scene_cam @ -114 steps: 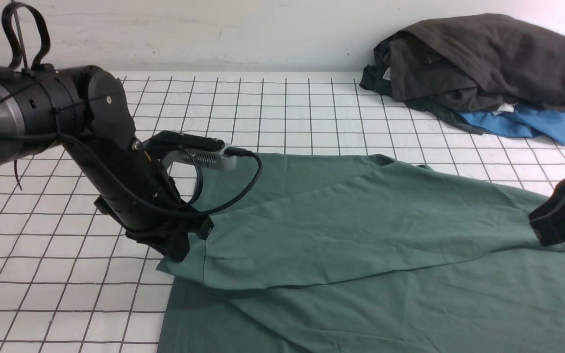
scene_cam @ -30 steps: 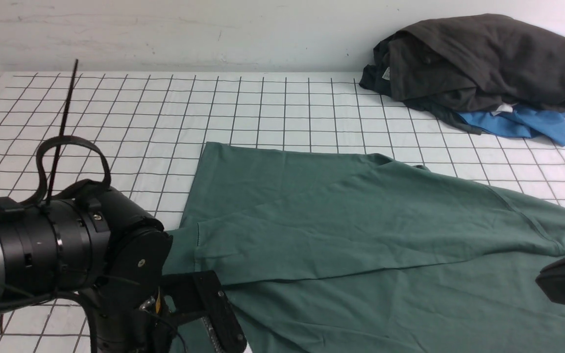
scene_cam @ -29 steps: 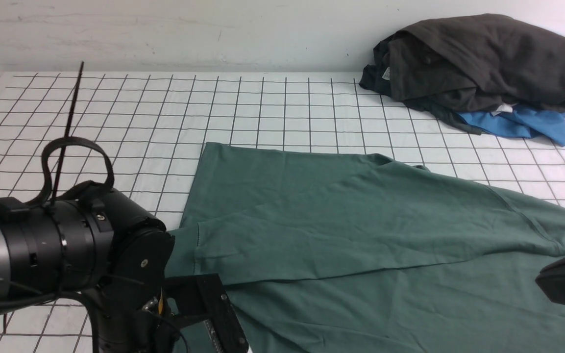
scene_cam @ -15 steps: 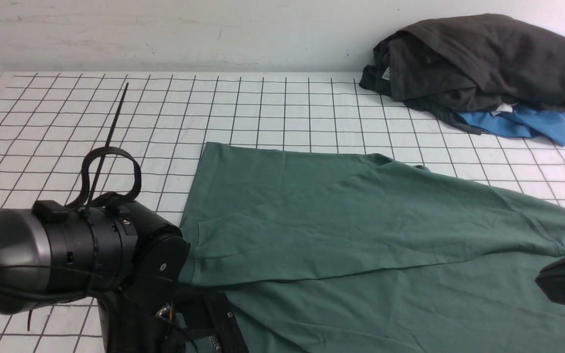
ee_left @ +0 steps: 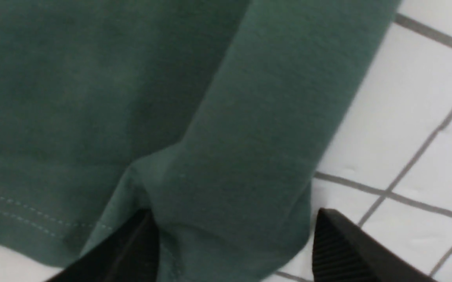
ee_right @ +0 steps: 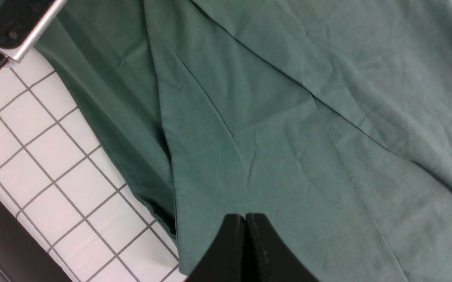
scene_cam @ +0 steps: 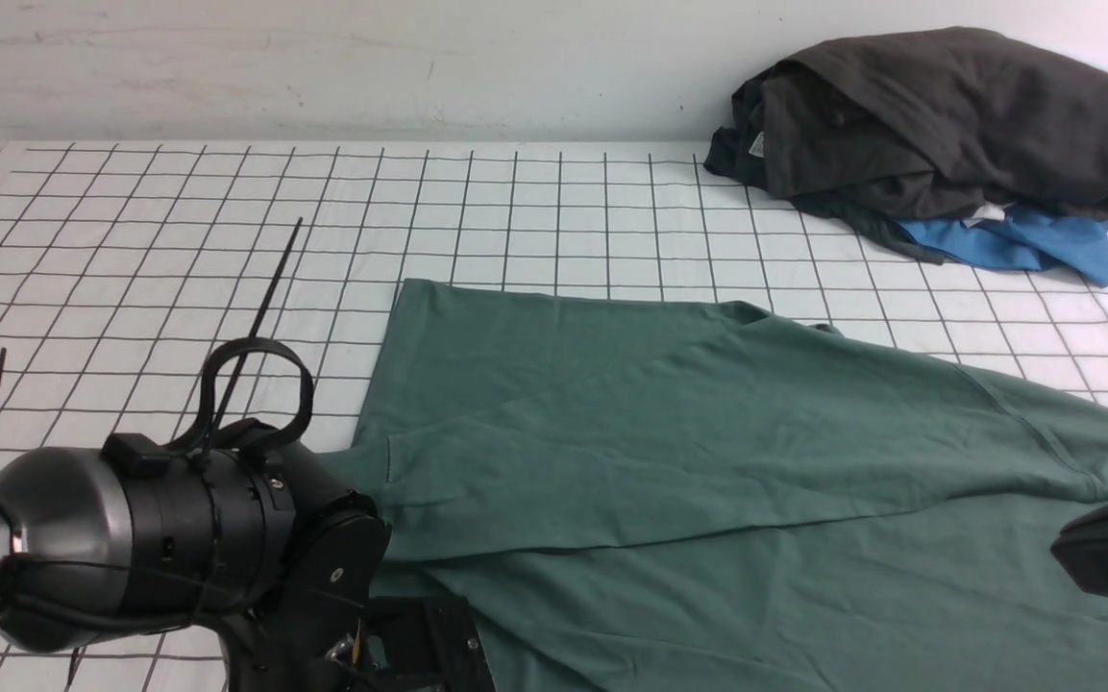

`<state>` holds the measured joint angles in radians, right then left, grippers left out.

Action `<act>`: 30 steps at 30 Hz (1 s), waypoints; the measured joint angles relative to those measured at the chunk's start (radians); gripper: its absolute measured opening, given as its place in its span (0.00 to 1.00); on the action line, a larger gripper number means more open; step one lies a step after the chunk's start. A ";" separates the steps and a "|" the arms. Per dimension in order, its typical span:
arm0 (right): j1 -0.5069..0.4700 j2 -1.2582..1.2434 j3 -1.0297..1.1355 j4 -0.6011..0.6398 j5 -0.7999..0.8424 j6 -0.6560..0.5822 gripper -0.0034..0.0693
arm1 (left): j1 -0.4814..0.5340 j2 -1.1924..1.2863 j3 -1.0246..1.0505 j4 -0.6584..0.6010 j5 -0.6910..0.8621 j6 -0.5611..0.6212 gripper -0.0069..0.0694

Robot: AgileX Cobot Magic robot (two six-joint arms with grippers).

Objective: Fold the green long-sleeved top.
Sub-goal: Use both arms simultaneously to clamp the lower edge of the clothing fabric

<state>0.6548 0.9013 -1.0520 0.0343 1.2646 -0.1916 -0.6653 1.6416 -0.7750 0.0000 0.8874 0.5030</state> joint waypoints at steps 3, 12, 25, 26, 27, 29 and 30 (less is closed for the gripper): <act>0.000 0.000 0.000 0.000 0.000 0.000 0.03 | 0.000 0.003 0.000 0.042 -0.029 -0.096 0.58; 0.000 0.000 0.000 -0.003 0.000 -0.003 0.03 | 0.000 0.005 -0.007 0.107 -0.043 -0.177 0.12; 0.000 0.103 0.125 -0.059 -0.012 -0.096 0.03 | 0.060 -0.077 -0.104 0.052 0.140 -0.173 0.10; 0.000 0.119 0.154 -0.059 -0.016 -0.096 0.03 | 0.069 -0.077 -0.104 0.042 0.141 -0.171 0.10; -0.001 0.126 0.168 -0.059 -0.016 -0.096 0.03 | 0.071 -0.077 -0.104 0.040 0.141 -0.168 0.10; -0.024 0.167 0.259 -0.056 -0.019 -0.112 0.04 | 0.083 -0.077 -0.104 0.012 0.147 -0.154 0.10; -0.040 0.179 0.289 -0.056 -0.021 -0.118 0.05 | 0.084 -0.077 -0.104 0.008 0.150 -0.153 0.10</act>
<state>0.6151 1.0804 -0.7632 -0.0221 1.2435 -0.3096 -0.5809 1.5650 -0.8793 0.0077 1.0372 0.3498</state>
